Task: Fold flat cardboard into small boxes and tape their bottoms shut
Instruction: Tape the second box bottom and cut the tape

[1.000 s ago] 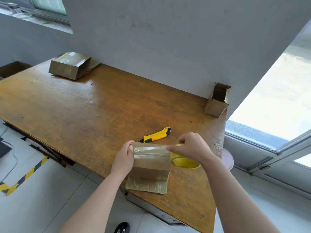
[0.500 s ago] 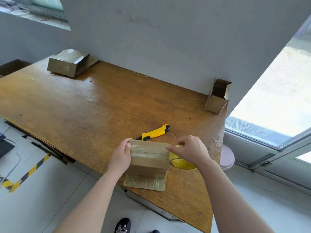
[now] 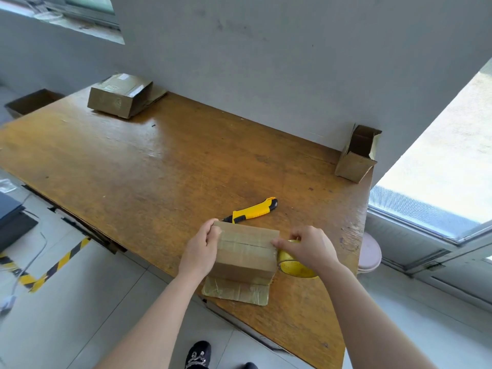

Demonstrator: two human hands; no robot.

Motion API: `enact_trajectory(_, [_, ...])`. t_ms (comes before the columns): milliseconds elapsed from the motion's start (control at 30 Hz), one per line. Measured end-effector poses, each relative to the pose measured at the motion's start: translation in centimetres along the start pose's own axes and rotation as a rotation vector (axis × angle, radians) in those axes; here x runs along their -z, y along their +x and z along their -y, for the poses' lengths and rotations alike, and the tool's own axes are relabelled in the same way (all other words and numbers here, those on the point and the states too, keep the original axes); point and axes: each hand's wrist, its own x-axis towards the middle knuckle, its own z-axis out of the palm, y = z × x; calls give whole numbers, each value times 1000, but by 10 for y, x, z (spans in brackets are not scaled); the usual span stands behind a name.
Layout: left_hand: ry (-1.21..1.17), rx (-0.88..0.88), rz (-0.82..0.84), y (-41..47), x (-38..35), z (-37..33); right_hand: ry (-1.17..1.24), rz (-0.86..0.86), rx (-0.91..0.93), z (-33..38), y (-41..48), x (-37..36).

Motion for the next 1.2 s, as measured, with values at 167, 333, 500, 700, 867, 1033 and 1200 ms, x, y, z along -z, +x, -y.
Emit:
enact_trajectory(167, [-42,66,107,8,3,-4,10,24,-13,2,1,-2])
enact_trajectory(333, [265,-23,-71,23,13,-27,53,-10,-103,19,-3,-17])
enact_trajectory(500, [755,-170,-257,17,2,-41,50,-33,-151,55,-1,-34])
enact_trajectory(700, [743,-18,18,44,19,-18,305,106,-105,86,7,-48])
enact_trajectory(867, [799,-42,97,68,41,-6,801,346,-117,90,-1,-51])
enact_trajectory(1033, [816,-60,100,72,41,-1,703,375,-46,84,-4,-55])
enact_trajectory(1200, [831,-67,109,70,41,-3,465,441,-194,76,1,-59])
